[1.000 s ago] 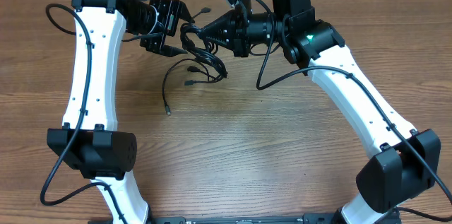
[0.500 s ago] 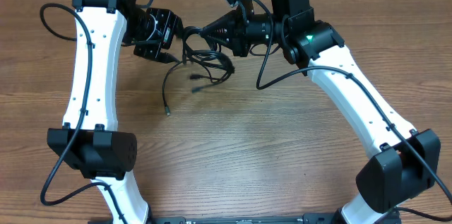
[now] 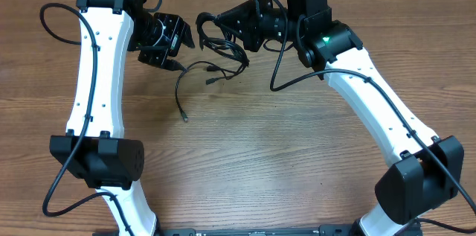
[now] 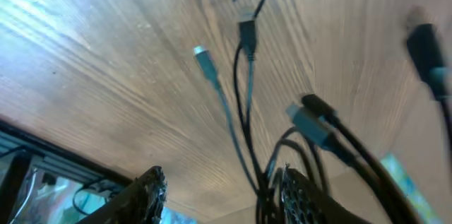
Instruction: Untangle cables
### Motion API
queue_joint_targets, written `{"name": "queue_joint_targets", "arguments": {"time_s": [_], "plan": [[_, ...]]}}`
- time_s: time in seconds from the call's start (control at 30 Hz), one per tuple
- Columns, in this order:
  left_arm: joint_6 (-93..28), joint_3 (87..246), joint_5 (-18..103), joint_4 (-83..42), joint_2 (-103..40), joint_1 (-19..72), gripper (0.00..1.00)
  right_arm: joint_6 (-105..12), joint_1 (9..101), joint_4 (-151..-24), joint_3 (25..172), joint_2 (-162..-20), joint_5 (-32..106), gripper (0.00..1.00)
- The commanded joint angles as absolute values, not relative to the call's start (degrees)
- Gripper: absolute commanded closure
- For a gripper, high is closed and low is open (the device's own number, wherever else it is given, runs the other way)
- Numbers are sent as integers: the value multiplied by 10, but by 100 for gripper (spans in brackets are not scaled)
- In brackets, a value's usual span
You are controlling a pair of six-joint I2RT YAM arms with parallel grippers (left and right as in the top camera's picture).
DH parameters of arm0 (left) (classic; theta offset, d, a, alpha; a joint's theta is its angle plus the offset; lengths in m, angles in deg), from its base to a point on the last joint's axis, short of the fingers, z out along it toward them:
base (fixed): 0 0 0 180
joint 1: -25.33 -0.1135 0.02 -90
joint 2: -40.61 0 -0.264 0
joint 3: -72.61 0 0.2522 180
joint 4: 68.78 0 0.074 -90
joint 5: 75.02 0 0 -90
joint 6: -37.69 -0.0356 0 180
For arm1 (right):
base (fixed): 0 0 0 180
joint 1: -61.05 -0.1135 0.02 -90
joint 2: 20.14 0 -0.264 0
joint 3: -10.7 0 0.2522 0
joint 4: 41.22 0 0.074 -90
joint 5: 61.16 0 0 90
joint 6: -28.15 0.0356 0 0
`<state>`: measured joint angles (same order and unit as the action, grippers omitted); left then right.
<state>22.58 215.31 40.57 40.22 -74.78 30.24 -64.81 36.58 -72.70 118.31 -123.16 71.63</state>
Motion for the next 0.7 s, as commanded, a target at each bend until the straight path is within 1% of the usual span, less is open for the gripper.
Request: {"name": "queue_joint_targets", "arguments": {"time_s": [0.0,0.1,0.23,0.37,0.67], "plan": [[232,2158,425,385,-735,306,44,-646,364,-722,1189,-1219,770,96],[251,2158,425,377,-735,306,45,-647,364,-722,1189,-1219,806,96],[266,2158,425,361,-735,306,43,-646,363,-722,1189,-1219,822,96],[266,2158,436,348,-735,308,42,-646,363,-722,1189,-1219,823,96],[266,2158,450,316,-735,341,41,-647,363,-723,1189,-1219,823,96]]}}
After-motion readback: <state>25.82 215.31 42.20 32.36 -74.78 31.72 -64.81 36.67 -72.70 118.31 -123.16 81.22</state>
